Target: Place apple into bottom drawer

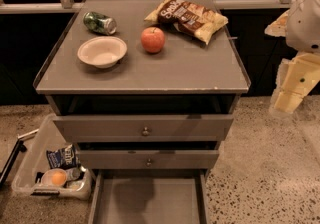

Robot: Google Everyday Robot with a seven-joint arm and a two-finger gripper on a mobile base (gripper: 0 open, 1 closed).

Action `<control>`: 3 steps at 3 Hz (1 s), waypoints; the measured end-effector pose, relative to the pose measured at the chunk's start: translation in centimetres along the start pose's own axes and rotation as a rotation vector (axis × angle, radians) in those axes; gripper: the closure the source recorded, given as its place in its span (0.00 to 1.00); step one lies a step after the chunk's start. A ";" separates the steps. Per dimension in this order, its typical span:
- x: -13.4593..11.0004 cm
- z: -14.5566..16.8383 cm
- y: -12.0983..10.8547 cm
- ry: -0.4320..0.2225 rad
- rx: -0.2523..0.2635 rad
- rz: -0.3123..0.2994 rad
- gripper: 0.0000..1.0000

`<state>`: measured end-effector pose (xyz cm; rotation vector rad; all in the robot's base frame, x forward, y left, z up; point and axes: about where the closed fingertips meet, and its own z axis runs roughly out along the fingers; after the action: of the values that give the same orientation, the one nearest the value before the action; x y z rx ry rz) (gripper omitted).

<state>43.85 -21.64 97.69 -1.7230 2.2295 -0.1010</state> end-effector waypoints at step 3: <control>-4.5 4.6 -6.3 -0.107 0.034 -0.034 0.00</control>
Offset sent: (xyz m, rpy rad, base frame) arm 0.0900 0.0274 -0.0272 0.0668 -0.0460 0.0499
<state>52.04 -18.42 95.84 -1.7075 2.1111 -0.0533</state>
